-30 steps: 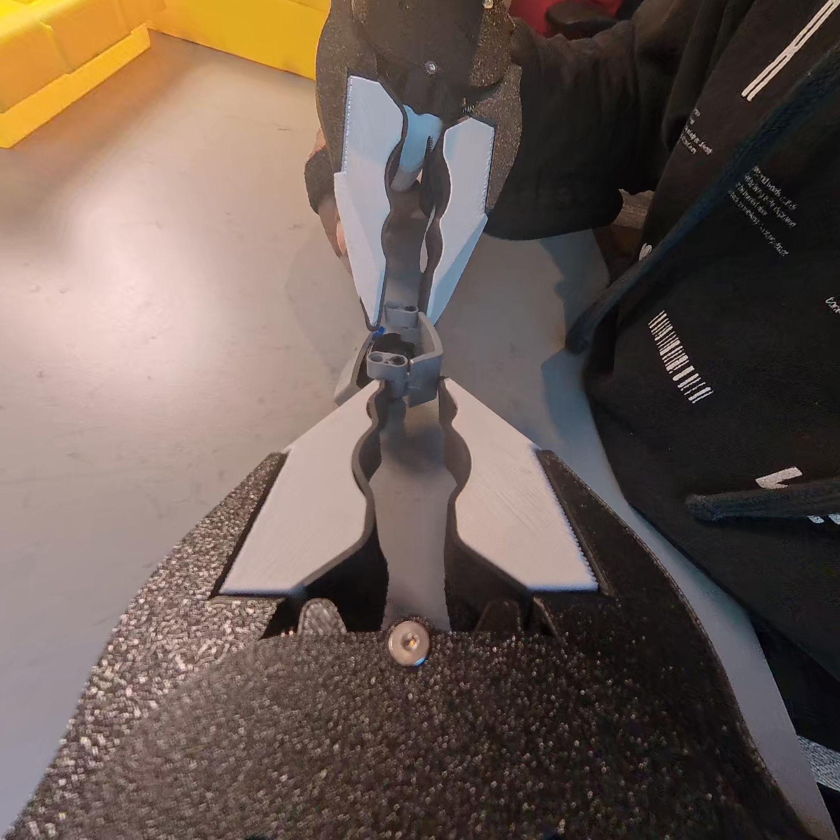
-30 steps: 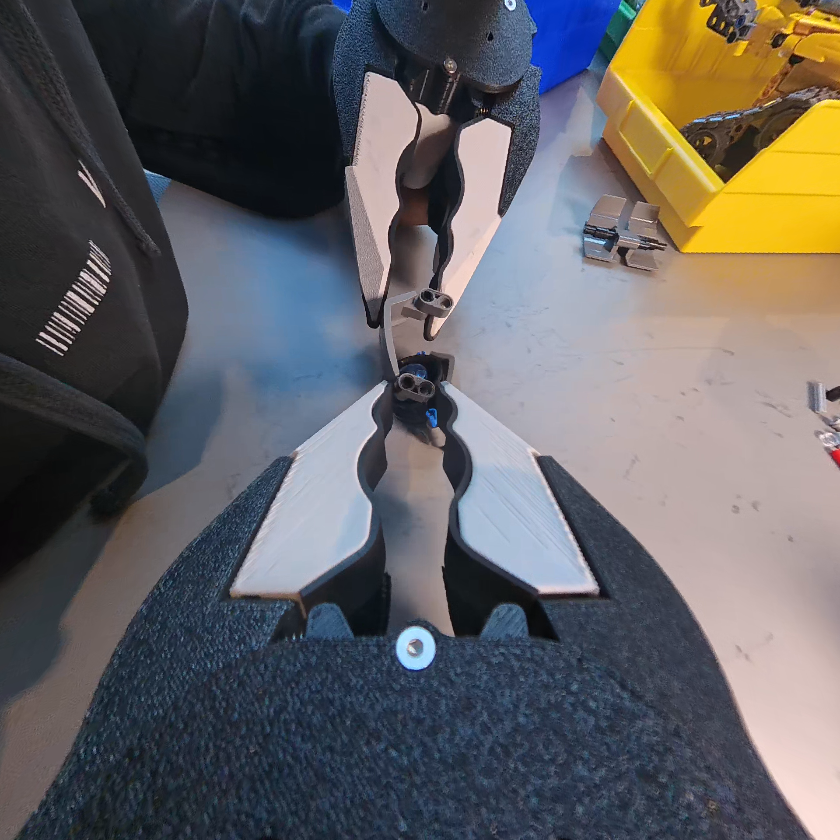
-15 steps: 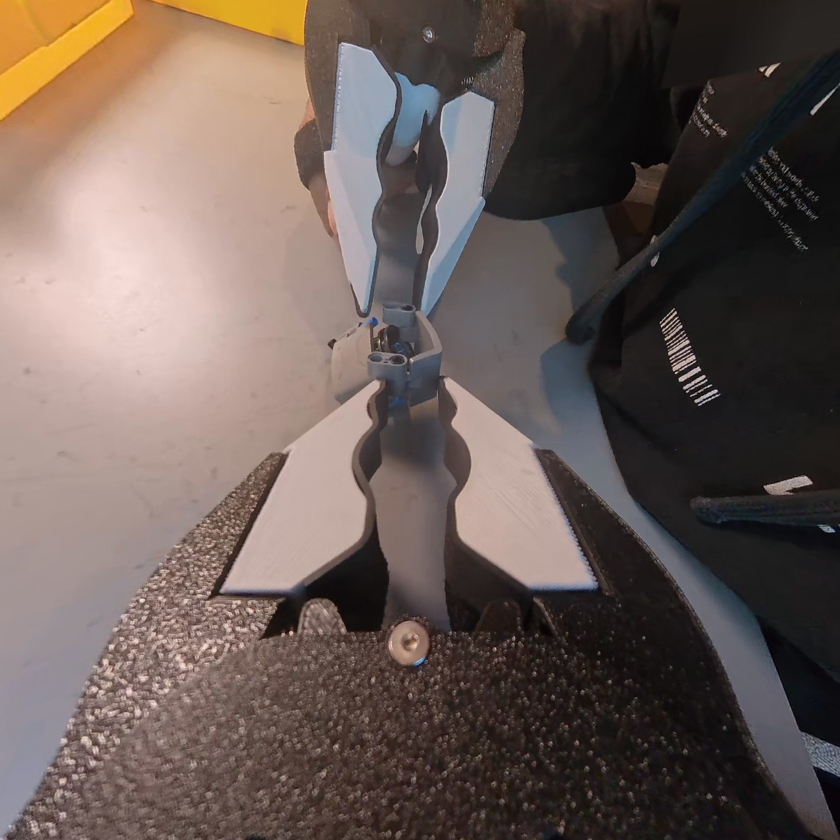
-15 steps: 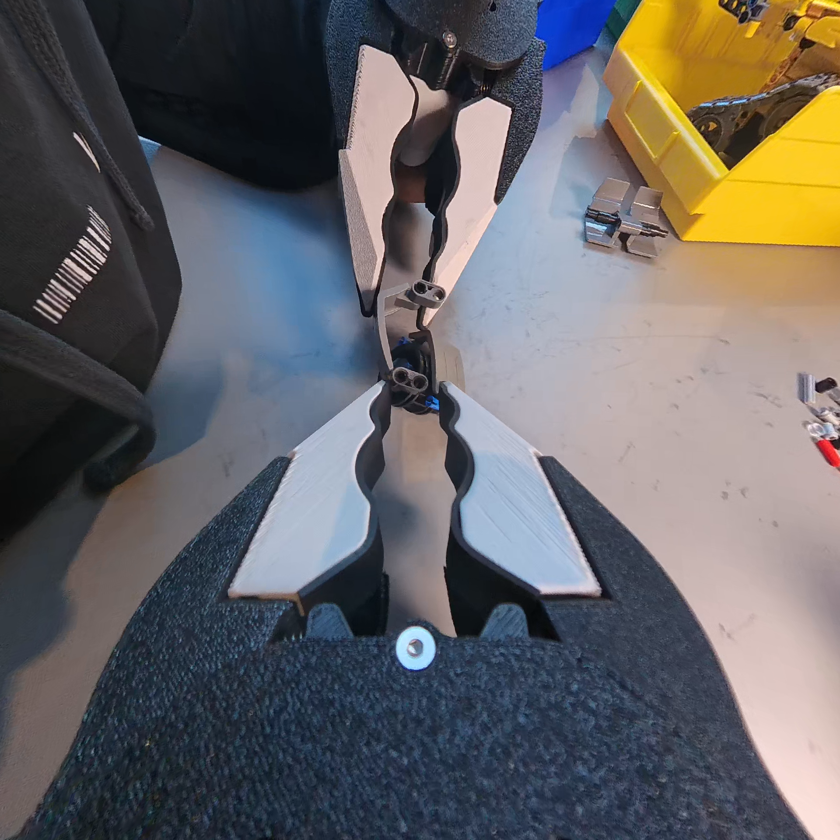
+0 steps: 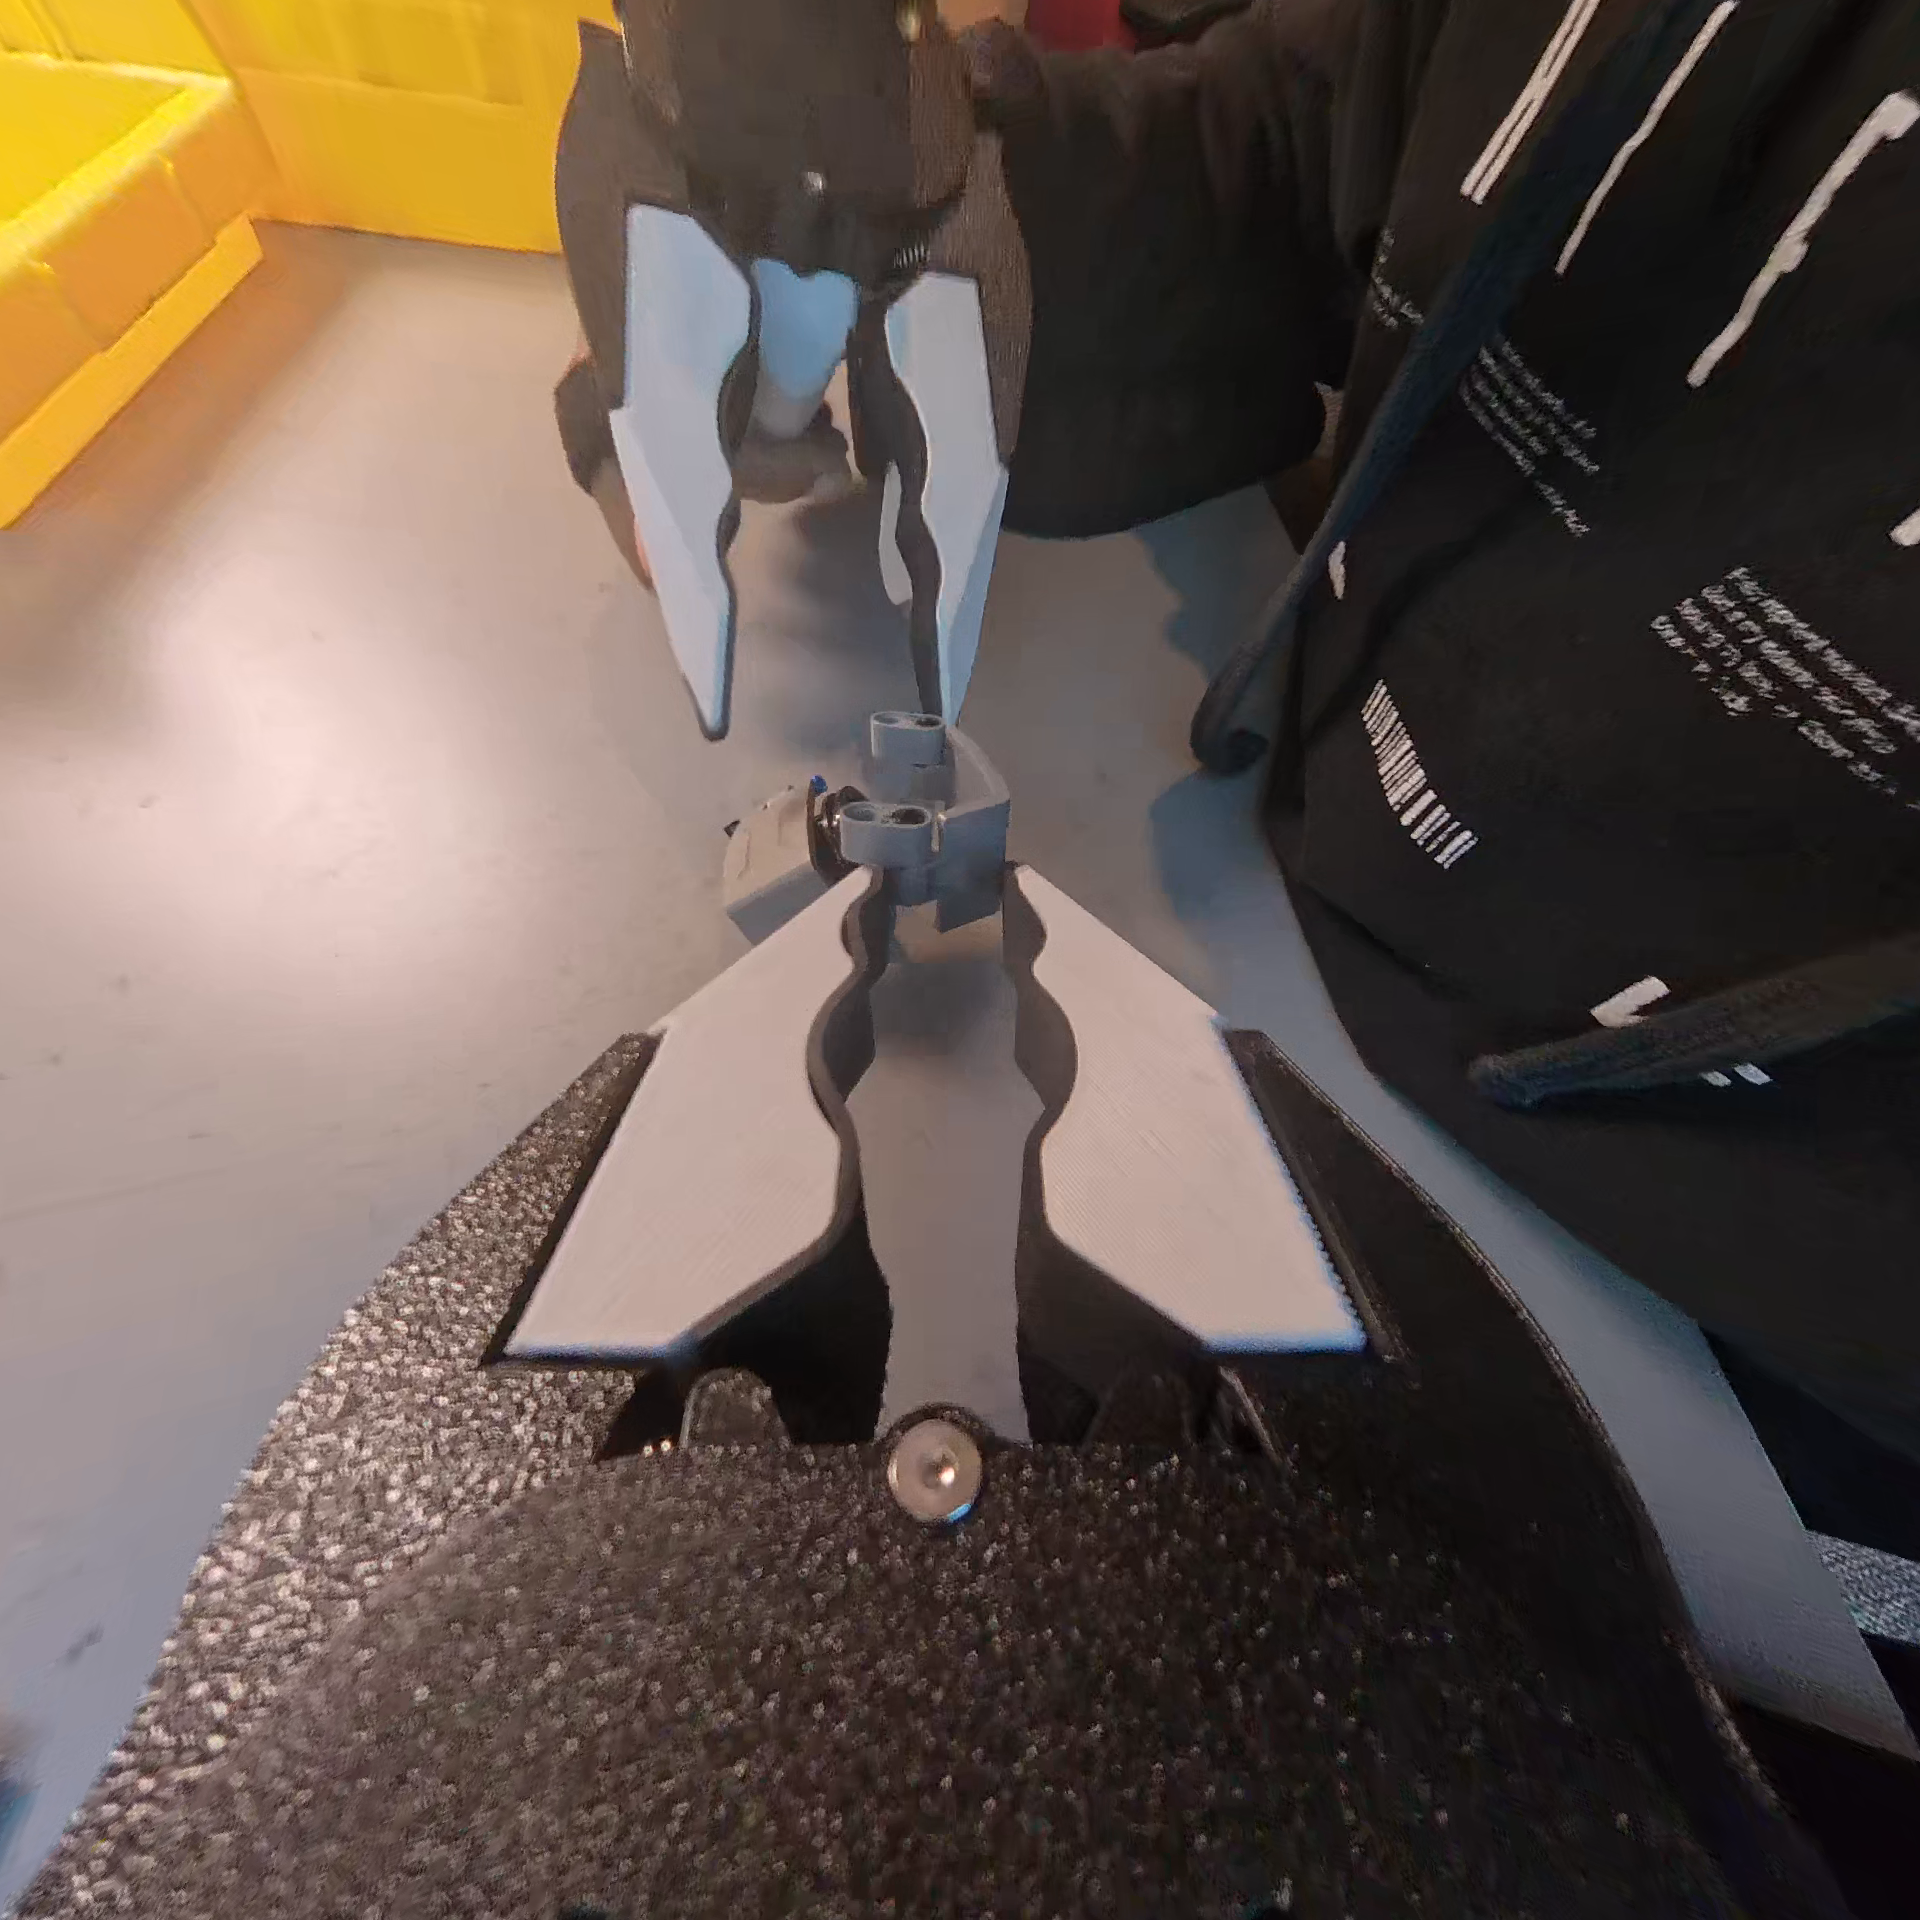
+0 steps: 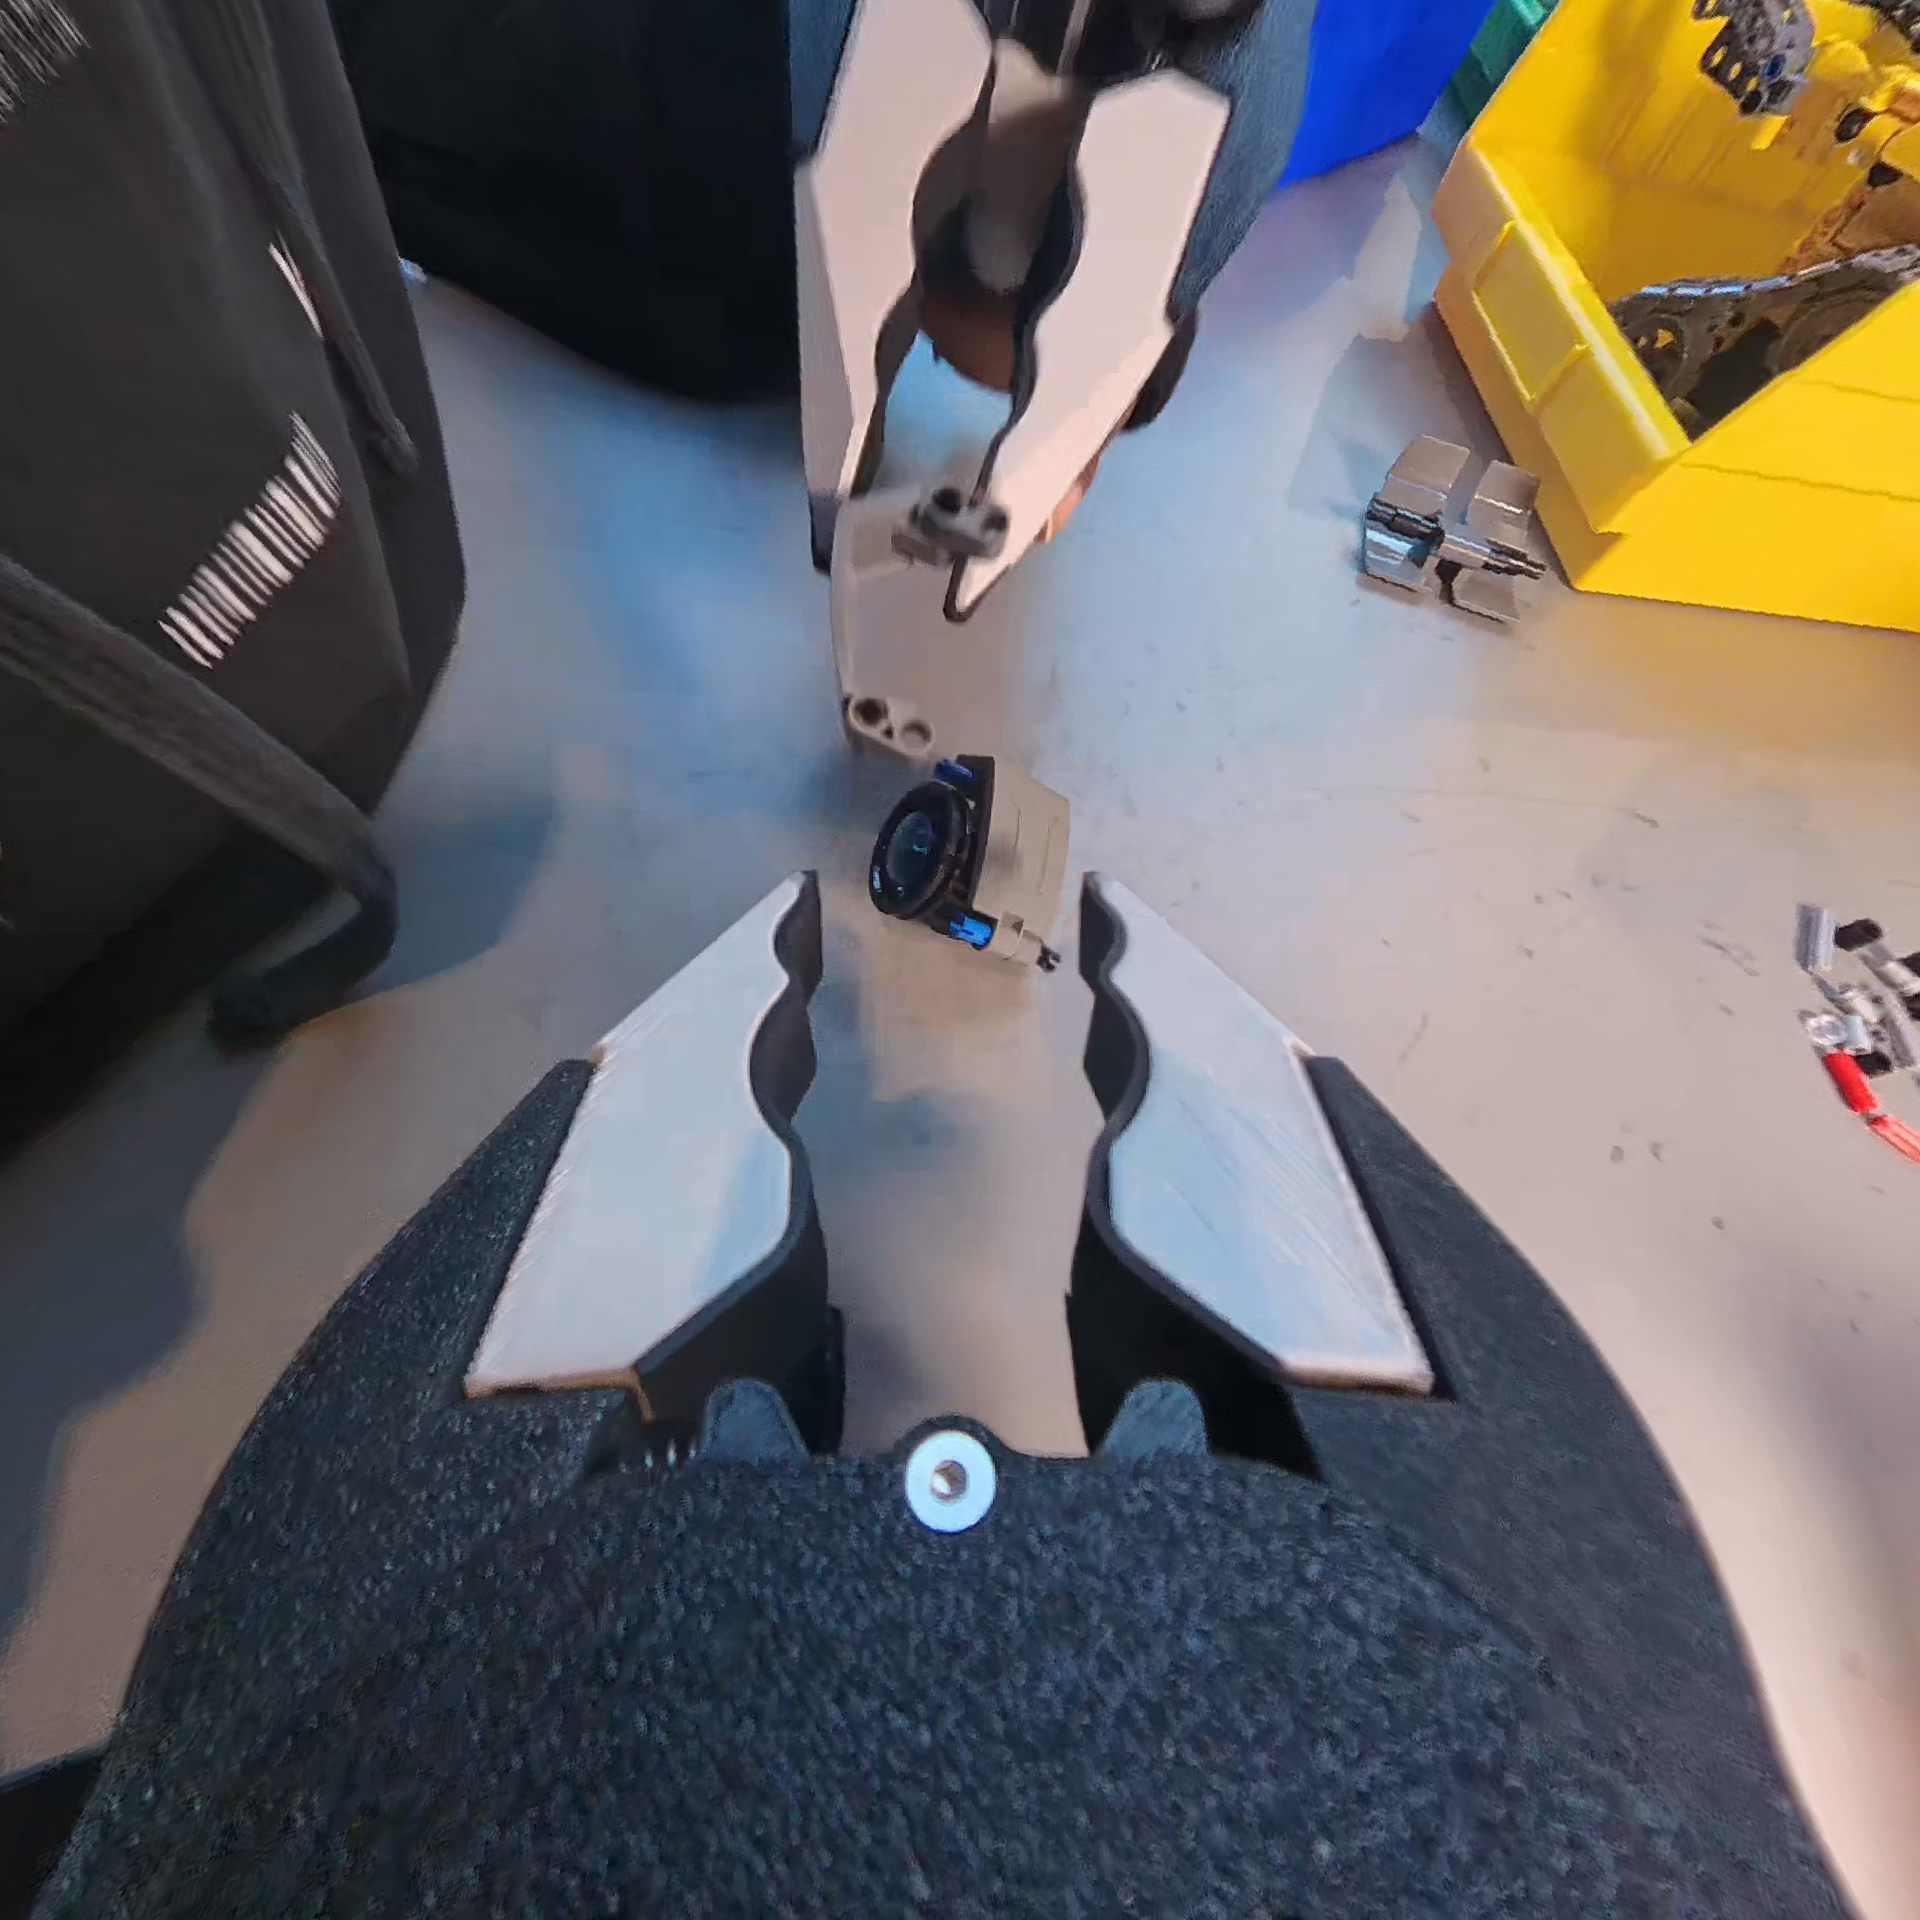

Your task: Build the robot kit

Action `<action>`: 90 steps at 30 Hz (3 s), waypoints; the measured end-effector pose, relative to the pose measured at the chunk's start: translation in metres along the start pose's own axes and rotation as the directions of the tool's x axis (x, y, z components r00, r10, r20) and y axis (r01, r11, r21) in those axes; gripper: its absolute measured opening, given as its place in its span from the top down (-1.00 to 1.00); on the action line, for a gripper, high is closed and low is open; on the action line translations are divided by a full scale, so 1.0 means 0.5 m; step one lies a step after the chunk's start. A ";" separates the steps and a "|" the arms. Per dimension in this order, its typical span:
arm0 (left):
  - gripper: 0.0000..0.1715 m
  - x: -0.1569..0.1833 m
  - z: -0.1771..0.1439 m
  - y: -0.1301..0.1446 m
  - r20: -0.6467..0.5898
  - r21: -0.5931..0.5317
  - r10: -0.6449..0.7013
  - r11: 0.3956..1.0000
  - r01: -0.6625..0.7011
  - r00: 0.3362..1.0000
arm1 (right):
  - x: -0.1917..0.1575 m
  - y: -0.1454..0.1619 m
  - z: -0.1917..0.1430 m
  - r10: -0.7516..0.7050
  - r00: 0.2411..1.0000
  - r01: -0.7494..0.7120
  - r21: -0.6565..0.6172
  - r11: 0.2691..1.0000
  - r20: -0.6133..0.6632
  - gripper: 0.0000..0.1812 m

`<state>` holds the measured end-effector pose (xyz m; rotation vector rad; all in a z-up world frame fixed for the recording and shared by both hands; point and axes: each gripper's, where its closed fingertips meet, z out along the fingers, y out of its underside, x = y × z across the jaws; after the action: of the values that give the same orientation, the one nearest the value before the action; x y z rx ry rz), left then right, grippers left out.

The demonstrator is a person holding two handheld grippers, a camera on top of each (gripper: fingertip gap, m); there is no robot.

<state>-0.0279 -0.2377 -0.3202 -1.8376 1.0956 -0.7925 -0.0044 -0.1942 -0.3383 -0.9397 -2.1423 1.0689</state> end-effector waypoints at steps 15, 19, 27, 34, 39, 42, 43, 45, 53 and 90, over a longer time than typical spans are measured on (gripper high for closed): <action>0.76 -0.006 -0.025 0.005 0.004 0.022 -0.003 1.000 0.003 1.000 | 0.026 0.042 0.066 0.284 0.944 -0.226 -0.297 0.928 0.168 0.49; 0.76 -0.004 -0.011 0.003 0.007 0.022 0.005 1.000 -0.005 1.000 | 0.038 0.050 0.058 0.222 0.969 -0.182 -0.291 0.939 0.111 0.33; 0.76 -0.007 -0.005 0.007 0.001 0.023 -0.013 1.000 0.013 1.000 | 0.050 0.001 0.046 0.045 0.997 -0.037 -0.123 0.992 0.064 0.54; 0.76 -0.015 -0.008 0.004 0.029 0.034 -0.010 0.999 0.009 1.000 | 0.057 0.006 0.047 0.139 0.987 -0.130 -0.115 0.985 0.076 0.67; 0.76 -0.011 0.000 0.003 0.019 0.034 -0.007 0.999 0.007 1.000 | 0.050 0.004 0.047 0.161 0.984 -0.153 -0.107 0.982 0.071 0.66; 0.76 -0.015 0.006 0.000 0.034 0.047 -0.012 0.999 0.010 0.999 | 0.055 0.001 0.034 0.136 0.989 -0.129 -0.101 0.987 0.065 0.43; 0.76 -0.019 0.007 -0.003 0.044 0.056 -0.014 0.998 0.012 0.999 | 0.056 0.001 0.020 0.110 0.992 -0.103 -0.103 0.989 0.067 0.36; 0.76 -0.030 0.009 -0.009 0.080 0.072 -0.021 0.997 0.015 0.997 | 0.054 -0.009 -0.018 0.091 0.994 -0.085 -0.078 0.993 0.067 0.35; 0.76 -0.035 0.023 -0.021 0.107 0.101 -0.021 0.995 0.010 0.994 | 0.012 -0.040 -0.012 0.127 0.992 -0.124 0.075 0.989 -0.027 0.70; 0.62 0.038 0.009 -0.058 -0.056 0.187 0.089 0.979 -0.077 0.994 | -0.059 -0.156 -0.032 0.037 0.943 -0.168 0.376 0.911 0.331 0.86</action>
<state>-0.0054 -0.2453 -0.2950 -1.6115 1.0938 -0.8789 -0.0015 -0.2444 -0.2701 -0.7282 -2.0087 1.7358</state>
